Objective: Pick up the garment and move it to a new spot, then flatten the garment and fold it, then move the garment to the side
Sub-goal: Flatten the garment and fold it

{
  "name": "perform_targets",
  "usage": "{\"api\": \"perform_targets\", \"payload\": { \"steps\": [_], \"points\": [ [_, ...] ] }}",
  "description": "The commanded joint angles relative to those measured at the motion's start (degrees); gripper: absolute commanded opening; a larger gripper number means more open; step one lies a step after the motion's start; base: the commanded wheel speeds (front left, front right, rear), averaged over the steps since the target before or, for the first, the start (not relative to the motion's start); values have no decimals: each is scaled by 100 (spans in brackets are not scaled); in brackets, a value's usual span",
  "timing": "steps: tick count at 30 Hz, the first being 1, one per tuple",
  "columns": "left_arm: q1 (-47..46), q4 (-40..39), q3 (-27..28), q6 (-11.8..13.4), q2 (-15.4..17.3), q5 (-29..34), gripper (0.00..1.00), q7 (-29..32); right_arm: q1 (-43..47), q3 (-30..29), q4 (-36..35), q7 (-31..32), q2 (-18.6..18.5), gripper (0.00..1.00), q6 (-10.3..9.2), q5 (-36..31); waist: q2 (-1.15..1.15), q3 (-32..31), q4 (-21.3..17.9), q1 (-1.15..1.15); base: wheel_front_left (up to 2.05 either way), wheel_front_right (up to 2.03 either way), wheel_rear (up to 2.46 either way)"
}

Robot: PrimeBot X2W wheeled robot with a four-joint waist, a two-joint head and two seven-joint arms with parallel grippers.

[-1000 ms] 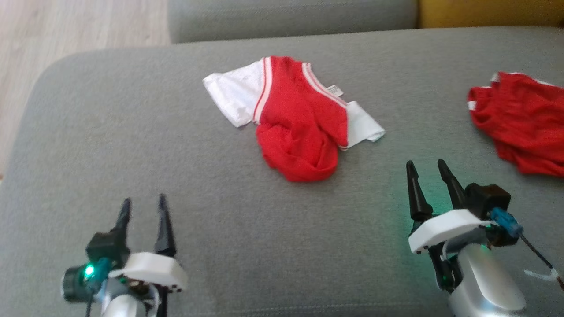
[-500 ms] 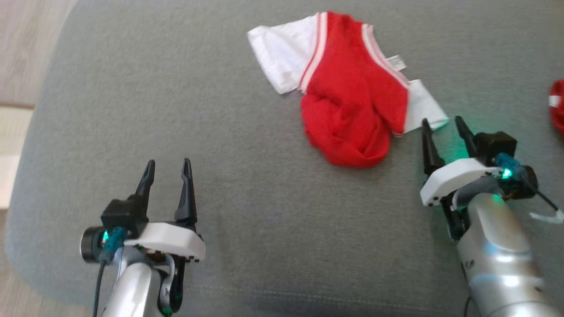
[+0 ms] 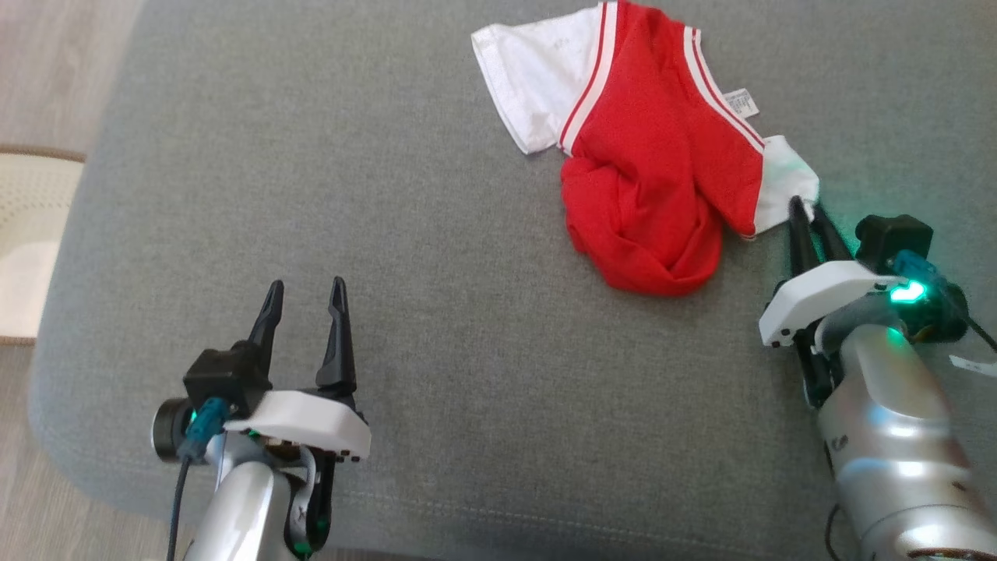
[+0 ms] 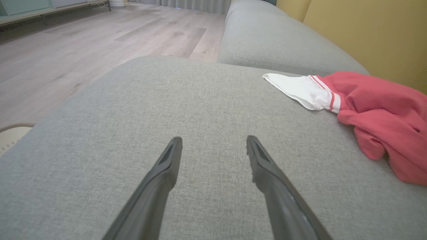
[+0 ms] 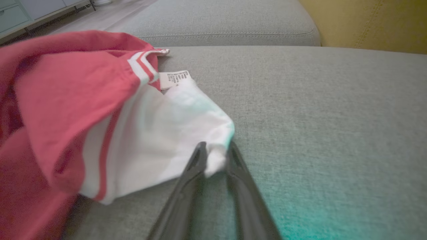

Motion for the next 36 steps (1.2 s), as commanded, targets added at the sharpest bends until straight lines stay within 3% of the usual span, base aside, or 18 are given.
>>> {"api": "perform_targets", "payload": {
  "steps": [1,9,17,23,30,36],
  "points": [
    [-134,-104,162,2,90,-33,100,-31,3,180,-75,5,26,0,-5,180,0,-171,1,-1,0,0,0],
    [156,-23,192,79,90,-132,100,-31,-99,644,-950,5,28,0,-5,865,0,-821,-220,-1,0,0,0],
    [438,19,206,112,90,-163,100,-31,-814,1091,-1950,5,-179,0,-5,1472,0,-1181,-579,-1,0,0,0],
    [557,93,131,97,90,-202,100,-31,-1448,1990,-2239,157,-418,0,-5,1844,0,-1441,-611,-1,0,0,0],
    [627,151,-127,94,90,-336,100,-31,-2099,3435,-2345,495,-125,0,-5,2611,0,-1580,-201,-1,0,0,0],
    [670,227,-479,64,90,-439,100,-31,-2885,4055,-2057,217,22,0,-5,2983,0,-1623,484,-1,0,0,0]
  ]
}}
